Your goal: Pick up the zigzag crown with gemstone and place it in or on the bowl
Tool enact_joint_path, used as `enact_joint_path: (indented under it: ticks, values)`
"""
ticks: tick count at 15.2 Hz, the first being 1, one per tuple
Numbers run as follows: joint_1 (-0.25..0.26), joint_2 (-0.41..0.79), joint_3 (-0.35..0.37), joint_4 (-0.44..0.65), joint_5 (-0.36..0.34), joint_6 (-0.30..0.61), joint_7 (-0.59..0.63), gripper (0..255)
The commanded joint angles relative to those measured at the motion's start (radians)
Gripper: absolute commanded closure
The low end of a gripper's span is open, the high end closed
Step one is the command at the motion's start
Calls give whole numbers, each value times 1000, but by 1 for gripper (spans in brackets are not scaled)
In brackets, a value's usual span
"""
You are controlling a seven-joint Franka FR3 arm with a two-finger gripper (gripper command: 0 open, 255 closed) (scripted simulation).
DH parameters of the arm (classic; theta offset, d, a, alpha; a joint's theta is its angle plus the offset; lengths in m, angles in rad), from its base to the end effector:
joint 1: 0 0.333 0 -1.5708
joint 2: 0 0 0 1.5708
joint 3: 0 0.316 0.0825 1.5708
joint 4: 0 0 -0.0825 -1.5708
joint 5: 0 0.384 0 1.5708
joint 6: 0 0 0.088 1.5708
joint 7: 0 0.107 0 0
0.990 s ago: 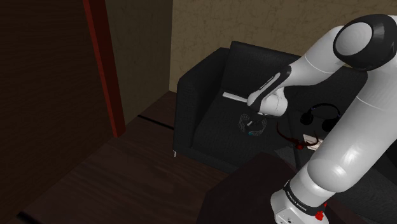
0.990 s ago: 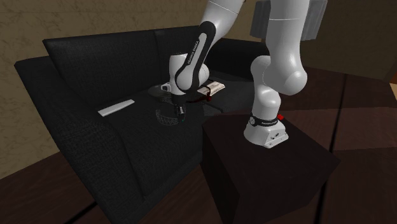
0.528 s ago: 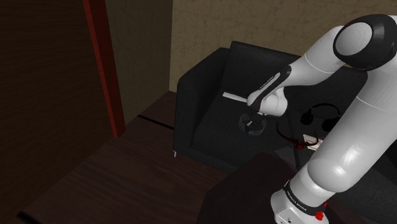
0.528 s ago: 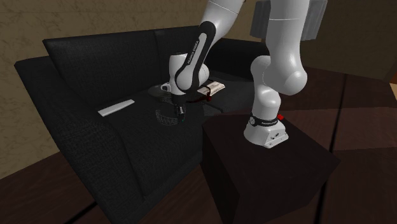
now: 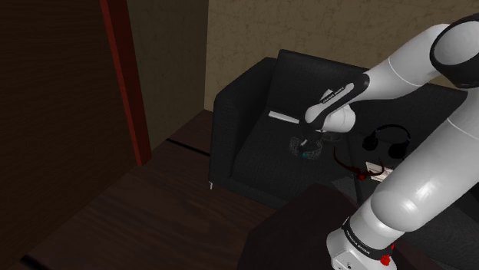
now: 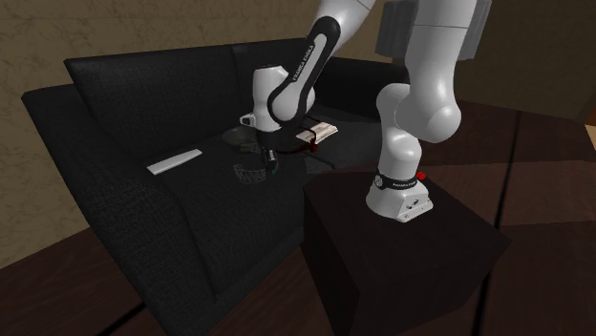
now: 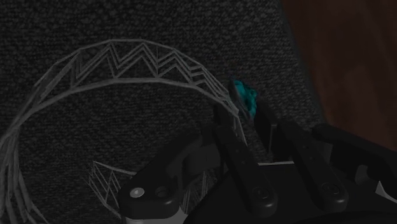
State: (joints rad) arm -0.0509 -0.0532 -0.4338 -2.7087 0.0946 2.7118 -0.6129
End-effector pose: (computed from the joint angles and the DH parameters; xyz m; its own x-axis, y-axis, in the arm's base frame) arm 0.3633 -0.1927 0.2479 0.9962 0.0420 0.0768 0.0441 -0.9987 -0.0266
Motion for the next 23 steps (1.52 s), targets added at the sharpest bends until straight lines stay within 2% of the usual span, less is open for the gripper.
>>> enact_joint_path:
  ticks: [1,10,23]
  values:
    - [-8,-32,1,2,-37,-31,27,255]
    - [-44,-170,24,26,-141,-183,109,255]
    - [-71,-316,61,95,-192,-393,159,255]
